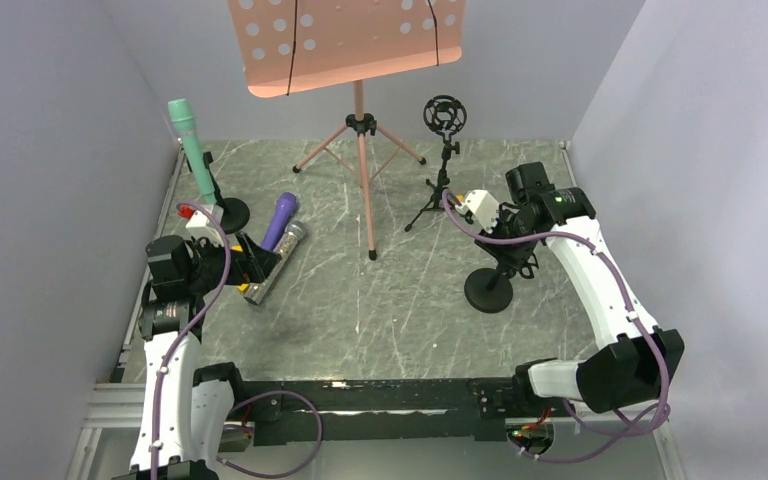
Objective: Attach the microphones to the stand
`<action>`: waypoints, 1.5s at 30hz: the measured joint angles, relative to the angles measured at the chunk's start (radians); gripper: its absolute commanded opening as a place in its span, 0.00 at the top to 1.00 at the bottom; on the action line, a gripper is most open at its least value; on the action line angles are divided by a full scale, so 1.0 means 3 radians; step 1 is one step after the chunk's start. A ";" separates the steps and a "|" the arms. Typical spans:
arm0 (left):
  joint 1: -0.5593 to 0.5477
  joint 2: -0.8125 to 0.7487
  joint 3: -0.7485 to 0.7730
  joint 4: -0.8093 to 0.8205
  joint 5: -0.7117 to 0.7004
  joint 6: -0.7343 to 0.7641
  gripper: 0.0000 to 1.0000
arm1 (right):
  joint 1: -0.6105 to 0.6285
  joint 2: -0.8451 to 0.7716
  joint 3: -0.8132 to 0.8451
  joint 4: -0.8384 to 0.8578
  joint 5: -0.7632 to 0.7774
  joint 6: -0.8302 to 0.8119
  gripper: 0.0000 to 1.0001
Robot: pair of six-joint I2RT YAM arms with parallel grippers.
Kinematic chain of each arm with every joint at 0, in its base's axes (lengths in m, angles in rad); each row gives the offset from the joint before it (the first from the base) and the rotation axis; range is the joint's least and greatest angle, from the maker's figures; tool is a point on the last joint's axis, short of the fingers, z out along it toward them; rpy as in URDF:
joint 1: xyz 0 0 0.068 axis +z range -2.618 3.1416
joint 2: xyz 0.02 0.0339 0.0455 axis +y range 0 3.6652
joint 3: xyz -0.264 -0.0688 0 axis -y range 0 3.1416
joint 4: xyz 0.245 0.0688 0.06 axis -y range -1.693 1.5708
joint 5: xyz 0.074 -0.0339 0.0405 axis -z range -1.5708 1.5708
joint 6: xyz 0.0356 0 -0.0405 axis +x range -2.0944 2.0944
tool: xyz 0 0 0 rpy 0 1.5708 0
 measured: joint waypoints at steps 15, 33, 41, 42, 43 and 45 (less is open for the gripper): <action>-0.0006 -0.0003 0.0000 0.0000 -0.0001 -0.0001 0.01 | 0.0081 0.0117 0.0174 -0.0172 -0.0228 -0.0019 0.96; -0.0061 0.0111 0.0000 0.0001 -0.0001 0.0003 0.01 | 0.1532 0.0744 0.0621 0.0038 -0.0470 0.0159 0.73; -0.0198 0.0286 0.0004 -0.0045 -0.0065 0.0038 0.01 | 0.1556 0.0730 0.0666 0.0039 -0.0692 0.0175 0.09; -0.0230 0.0303 0.0004 -0.0050 -0.0088 0.0053 0.01 | 0.1555 0.0730 0.0722 0.0017 -0.0740 0.0174 0.08; -0.0266 0.0319 0.0004 -0.0051 -0.0109 0.0062 0.01 | 0.1542 0.0730 0.0797 0.0000 -0.0802 0.0177 0.07; -0.0356 0.0354 0.0017 -0.0061 -0.0178 0.0078 0.01 | 0.1489 0.0730 0.0993 -0.0058 -0.0961 0.0175 0.07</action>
